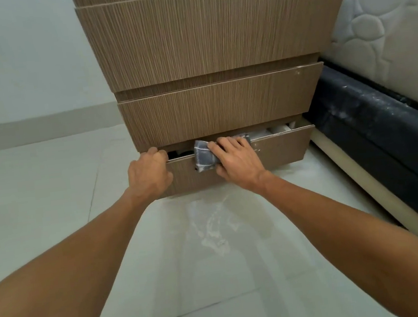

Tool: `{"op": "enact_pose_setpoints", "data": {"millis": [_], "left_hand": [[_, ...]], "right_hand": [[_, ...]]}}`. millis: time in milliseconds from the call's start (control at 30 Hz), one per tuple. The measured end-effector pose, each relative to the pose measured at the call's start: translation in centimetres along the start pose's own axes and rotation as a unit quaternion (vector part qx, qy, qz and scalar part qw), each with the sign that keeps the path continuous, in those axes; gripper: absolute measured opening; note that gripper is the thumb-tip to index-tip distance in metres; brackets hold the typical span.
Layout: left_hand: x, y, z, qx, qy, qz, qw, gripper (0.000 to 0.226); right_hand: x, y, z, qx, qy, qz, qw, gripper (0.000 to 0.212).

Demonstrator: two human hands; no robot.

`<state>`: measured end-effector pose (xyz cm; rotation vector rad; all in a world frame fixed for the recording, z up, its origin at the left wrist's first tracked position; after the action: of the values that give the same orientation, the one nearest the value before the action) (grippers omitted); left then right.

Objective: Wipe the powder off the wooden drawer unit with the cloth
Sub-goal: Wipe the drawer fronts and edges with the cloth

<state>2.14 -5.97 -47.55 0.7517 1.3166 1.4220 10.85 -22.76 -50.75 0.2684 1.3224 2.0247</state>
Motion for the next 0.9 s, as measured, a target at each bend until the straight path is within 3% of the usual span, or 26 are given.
{"op": "enact_pose_setpoints", "data": {"millis": [233, 433, 633, 700, 800, 900], "left_hand": [[0.1, -0.1, 0.3, -0.045, 0.008, -0.006, 0.999, 0.026], [0.0, -0.3, 0.4, -0.071, 0.018, -0.006, 0.997, 0.026], [0.1, -0.3, 0.2, -0.084, 0.009, -0.01, 0.996, 0.026], [0.1, -0.2, 0.1, -0.084, 0.008, -0.012, 0.996, 0.027], [0.1, -0.1, 0.1, -0.07, -0.009, -0.014, 0.997, 0.024], [1.5, 0.0, -0.7, -0.077, 0.012, -0.047, 0.996, 0.022]], "right_hand": [[-9.1, -0.3, -3.7, 0.039, -0.054, -0.06, 0.996, 0.056], [-15.7, -0.6, -6.1, 0.135, -0.127, -0.118, 0.976, 0.061], [-19.7, -0.5, -8.1, 0.13, -0.275, -0.06, 0.951, 0.06], [-20.2, -0.8, -9.1, 0.11, -0.343, -0.002, 0.933, 0.055], [-20.8, -1.5, -12.0, 0.088, -0.478, 0.087, 0.87, 0.043], [-20.5, -2.8, -15.3, 0.093, -0.551, 0.123, 0.82, 0.043]]}}
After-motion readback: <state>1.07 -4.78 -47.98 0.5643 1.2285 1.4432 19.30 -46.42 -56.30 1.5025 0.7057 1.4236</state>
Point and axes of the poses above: each hand's wrist, its own z-axis towards the middle knuckle, its own y-axis out of the back of the hand, x = y × z, the point moved 7 cm from there along z, towards the middle knuckle, and after that the axes turned 7 degrees about -z, right-handed, at the moved point
